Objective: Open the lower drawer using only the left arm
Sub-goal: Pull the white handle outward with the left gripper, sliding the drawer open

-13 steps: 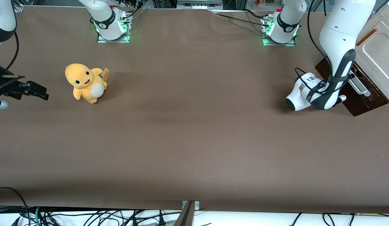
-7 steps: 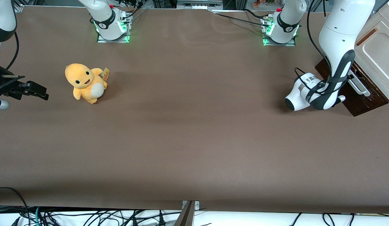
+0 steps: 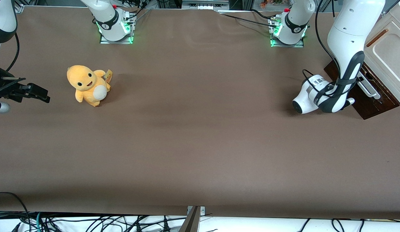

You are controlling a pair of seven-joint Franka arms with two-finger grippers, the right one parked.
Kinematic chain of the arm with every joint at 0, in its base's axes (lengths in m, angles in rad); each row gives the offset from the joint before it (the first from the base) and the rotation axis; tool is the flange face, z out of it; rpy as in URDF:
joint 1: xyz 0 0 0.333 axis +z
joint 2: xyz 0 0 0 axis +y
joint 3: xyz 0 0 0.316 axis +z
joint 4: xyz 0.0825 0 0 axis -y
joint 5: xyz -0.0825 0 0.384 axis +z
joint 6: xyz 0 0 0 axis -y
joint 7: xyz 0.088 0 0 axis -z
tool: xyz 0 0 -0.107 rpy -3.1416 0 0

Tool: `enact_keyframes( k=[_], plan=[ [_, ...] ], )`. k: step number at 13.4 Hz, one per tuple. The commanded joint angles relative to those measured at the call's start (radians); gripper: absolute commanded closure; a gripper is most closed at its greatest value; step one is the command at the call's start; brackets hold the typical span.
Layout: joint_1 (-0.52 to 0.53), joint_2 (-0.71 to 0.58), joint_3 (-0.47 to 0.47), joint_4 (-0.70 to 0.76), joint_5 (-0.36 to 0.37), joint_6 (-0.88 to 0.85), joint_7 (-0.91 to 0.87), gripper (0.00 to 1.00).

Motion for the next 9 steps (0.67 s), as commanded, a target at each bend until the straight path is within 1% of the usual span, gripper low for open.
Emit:
enact_keyframes(
  k=[1,2,6,8,9],
  plan=[
    [-0.03,0.002,-0.005,0.014,0.007,-0.01,-0.014,0.92],
    [-0.035,0.002,-0.005,0.016,-0.004,-0.01,-0.014,0.92],
    [-0.053,0.002,-0.005,0.037,-0.005,-0.013,0.0,0.94],
    [-0.067,0.022,-0.005,0.065,-0.008,-0.033,0.002,0.94],
    [-0.079,0.036,-0.005,0.08,-0.022,-0.042,0.003,0.94]
  ],
)
